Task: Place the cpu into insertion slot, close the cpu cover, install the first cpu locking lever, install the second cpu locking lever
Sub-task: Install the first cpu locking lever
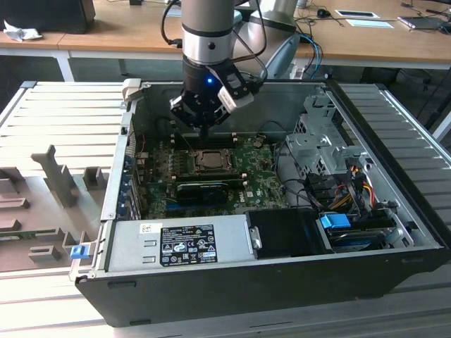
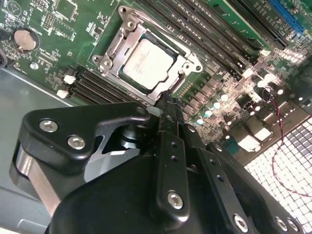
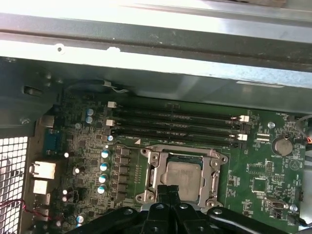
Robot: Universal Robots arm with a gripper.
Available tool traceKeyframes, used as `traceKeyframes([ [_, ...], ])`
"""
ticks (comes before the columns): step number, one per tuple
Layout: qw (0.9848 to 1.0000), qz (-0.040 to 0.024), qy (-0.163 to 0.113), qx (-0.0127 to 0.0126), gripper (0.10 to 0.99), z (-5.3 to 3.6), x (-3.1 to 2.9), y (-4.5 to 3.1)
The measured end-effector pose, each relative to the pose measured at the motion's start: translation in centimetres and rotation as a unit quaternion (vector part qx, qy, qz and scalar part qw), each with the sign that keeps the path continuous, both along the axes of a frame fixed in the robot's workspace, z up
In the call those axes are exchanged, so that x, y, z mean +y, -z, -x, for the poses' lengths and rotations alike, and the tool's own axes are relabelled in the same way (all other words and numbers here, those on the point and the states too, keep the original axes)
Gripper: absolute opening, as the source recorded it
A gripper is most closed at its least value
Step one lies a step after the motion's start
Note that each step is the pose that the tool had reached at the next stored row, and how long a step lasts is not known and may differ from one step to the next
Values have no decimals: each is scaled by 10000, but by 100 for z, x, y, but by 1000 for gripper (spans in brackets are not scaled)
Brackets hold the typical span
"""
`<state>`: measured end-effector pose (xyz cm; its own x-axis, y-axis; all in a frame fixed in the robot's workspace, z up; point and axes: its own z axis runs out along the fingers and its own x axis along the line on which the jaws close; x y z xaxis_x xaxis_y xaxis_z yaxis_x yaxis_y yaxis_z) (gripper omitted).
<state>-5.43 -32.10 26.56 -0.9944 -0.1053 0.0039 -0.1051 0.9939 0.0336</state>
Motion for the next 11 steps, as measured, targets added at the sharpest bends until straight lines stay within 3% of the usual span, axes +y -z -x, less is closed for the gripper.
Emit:
traceKeyframes([
  [8, 9998, 0, 189, 0, 106, 58, 0, 11],
  [11, 9998, 0, 208, -1, 106, 188, 0, 36],
])
